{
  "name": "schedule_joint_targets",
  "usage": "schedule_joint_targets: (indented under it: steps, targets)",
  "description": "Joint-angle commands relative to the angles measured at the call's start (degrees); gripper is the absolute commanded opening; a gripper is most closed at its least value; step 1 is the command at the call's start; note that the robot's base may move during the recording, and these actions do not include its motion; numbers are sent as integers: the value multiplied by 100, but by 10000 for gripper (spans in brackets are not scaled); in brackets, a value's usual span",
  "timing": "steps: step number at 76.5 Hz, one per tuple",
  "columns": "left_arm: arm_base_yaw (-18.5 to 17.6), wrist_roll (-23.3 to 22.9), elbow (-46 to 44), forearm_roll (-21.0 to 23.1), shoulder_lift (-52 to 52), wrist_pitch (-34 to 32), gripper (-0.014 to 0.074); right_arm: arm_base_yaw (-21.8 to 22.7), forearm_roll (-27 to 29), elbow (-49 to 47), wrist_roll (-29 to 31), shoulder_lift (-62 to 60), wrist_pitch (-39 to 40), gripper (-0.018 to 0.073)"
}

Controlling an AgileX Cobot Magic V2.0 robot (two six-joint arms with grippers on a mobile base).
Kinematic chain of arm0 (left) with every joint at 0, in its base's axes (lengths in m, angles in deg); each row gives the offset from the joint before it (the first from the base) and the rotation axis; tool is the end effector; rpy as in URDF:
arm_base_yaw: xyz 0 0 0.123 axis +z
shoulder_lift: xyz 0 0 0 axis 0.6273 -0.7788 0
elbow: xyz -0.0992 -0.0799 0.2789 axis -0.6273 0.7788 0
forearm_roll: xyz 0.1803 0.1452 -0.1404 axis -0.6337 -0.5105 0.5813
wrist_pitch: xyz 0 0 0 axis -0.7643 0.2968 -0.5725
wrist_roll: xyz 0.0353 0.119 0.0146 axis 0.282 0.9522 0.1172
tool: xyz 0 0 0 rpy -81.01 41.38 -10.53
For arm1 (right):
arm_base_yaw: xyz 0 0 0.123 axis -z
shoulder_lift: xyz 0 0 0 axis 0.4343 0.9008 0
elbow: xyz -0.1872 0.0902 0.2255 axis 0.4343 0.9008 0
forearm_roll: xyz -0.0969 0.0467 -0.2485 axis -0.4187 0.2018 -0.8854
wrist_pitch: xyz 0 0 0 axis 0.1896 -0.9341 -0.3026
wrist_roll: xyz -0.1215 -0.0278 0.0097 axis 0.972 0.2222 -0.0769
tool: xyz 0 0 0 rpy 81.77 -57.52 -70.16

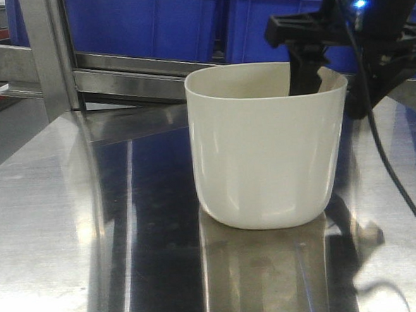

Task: Move white bin to right shelf second layer
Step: 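Lower the right gripper onto the rim of the white bin and grasp it, then lift the white bin off the table with the right gripper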

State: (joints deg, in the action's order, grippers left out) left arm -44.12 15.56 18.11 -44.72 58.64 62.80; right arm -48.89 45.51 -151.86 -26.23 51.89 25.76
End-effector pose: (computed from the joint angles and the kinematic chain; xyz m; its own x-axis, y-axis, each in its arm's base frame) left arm 0.0870 -0.0080 0.1934 -0.0731 0.0505 -0.9961 0.0951 0.9945 0.0434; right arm 0.3332 0.1509 0.2499 -0.9113 -0.1084 -0.3971 -0.1871 0.9684 0.1650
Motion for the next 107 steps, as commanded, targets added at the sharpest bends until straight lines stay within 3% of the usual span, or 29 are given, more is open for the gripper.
schedule_joint_targets:
  steps: [1, 28, 39, 53, 57, 84, 107]
  targets:
    - [-33, -30, 211, 0, 80, -500, 85, -31, 17, -212, 26, -135, 233, 530]
    - [-33, -30, 211, 0, 80, -500, 85, -31, 17, -212, 26, 57, 193, 512]
    - [-33, -30, 211, 0, 80, -500, 85, -31, 0, -212, 26, 97, 213, 365]
    - [-33, -30, 211, 0, 80, -500, 85, -31, -280, -212, 26, 75, 652, 34]
    - [-33, -30, 211, 0, 80, -500, 85, -31, -354, -241, 26, 46, 770, 66]
    - [-33, -30, 211, 0, 80, -500, 85, -31, -409, -666, 26, -738, 1192, 56]
    - [-33, -30, 211, 0, 80, -500, 85, -5, -917, -144, 26, -2036, 2161, 56]
